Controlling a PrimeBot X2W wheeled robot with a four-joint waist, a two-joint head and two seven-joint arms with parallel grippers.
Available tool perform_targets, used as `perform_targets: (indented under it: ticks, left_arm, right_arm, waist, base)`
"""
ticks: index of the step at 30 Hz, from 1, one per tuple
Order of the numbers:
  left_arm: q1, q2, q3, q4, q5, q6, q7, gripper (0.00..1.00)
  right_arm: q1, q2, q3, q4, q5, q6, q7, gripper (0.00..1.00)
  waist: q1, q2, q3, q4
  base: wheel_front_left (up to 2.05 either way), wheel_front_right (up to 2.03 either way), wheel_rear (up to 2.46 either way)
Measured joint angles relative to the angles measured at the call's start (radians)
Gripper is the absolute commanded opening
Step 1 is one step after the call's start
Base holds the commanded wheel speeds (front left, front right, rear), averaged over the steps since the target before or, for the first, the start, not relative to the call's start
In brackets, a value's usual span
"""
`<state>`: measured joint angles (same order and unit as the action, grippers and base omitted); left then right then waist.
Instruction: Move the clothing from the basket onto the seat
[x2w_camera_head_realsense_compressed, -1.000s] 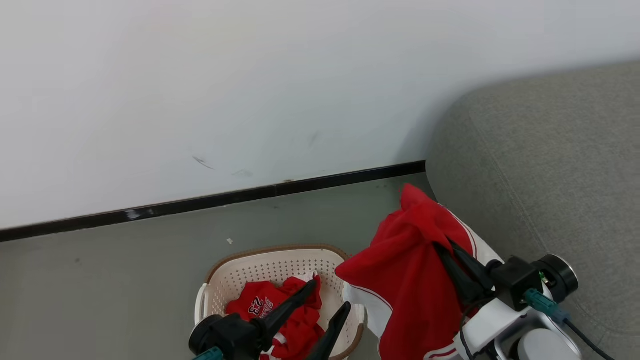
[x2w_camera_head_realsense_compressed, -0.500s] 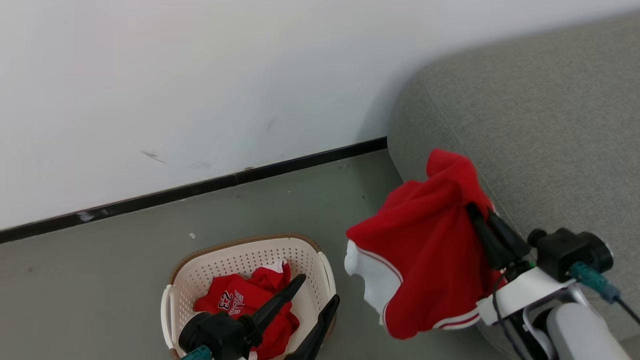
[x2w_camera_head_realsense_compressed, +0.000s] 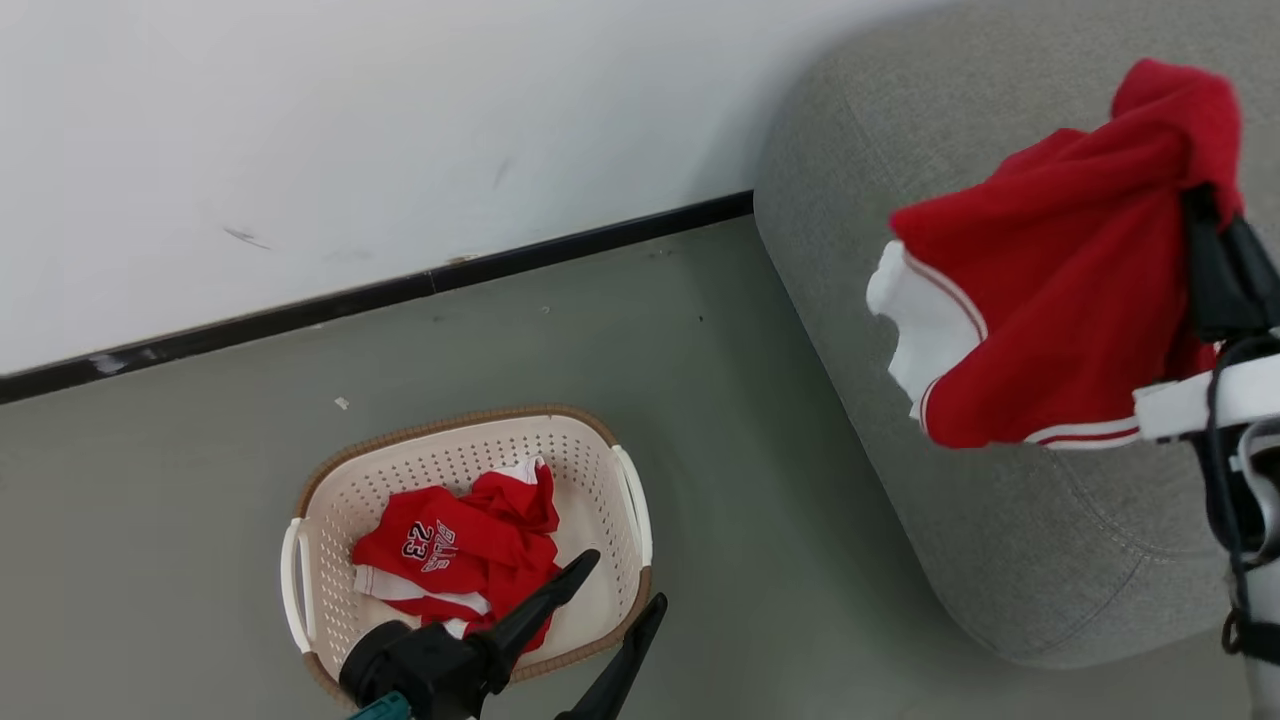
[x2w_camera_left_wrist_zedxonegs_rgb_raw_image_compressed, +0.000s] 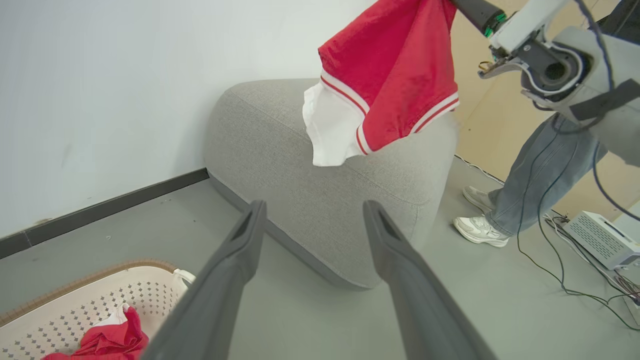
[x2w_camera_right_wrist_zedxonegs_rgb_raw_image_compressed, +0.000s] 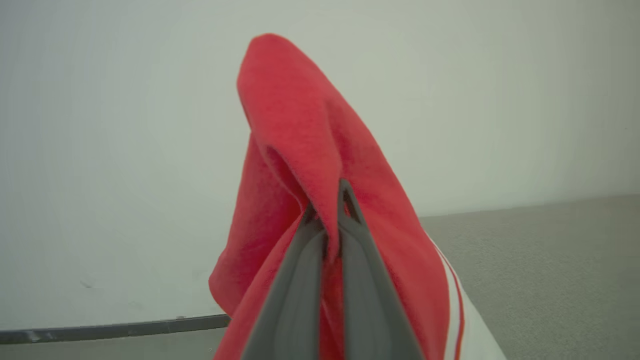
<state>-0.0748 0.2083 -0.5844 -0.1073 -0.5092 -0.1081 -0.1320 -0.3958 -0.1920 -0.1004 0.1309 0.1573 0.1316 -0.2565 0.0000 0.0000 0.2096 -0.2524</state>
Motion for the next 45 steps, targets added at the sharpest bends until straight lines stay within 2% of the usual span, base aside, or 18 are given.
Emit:
perform_targets:
  ticks: [8, 13, 19, 26, 34, 45]
  left_arm:
    - [0.005, 0.044, 0.003, -0.027, 0.001, 0.000, 0.027, 1.00]
    - [0.005, 0.063, 0.009, -0.051, 0.002, 0.000, 0.036, 1.00]
    - [0.005, 0.090, 0.023, -0.076, 0.012, 0.000, 0.052, 1.00]
    - [0.005, 0.120, 0.045, -0.111, 0.021, 0.006, 0.061, 1.00]
    - [0.004, 0.141, 0.064, -0.144, 0.027, 0.009, 0.066, 1.00]
    - [-0.001, 0.169, 0.090, -0.179, 0.028, 0.009, 0.065, 1.00]
  right_arm:
    - [-0.162, 0.004, -0.155, 0.107, 0.085, 0.000, 0.029, 0.00]
    - [-0.275, 0.042, -0.279, 0.181, 0.160, -0.001, 0.067, 0.00]
    - [-0.379, 0.059, -0.384, 0.246, 0.193, -0.001, 0.097, 0.00]
    - [-0.530, 0.055, -0.478, 0.310, 0.193, -0.001, 0.116, 0.00]
    - [-0.653, 0.042, -0.516, 0.369, 0.143, -0.001, 0.118, 0.00]
    - [-0.827, -0.001, -0.601, 0.386, 0.073, -0.001, 0.104, 0.00]
  waist:
    - [0.0000, 0.0000, 0.084, 0.001]
    - [0.0000, 0.0000, 0.139, 0.003]
    - [0.0000, 0.0000, 0.194, 0.007]
    - [0.0000, 0.0000, 0.266, 0.017]
    - [0.0001, 0.0000, 0.339, 0.034]
    - [0.0000, 0.0000, 0.421, 0.063]
  base:
    - [0.00, 0.00, 0.00]
    - [0.00, 0.00, 0.00]
    - [0.00, 0.00, 0.00]
    - [0.00, 0.00, 0.00]
    - [0.00, 0.00, 0.00]
    - [0.00, 0.00, 0.00]
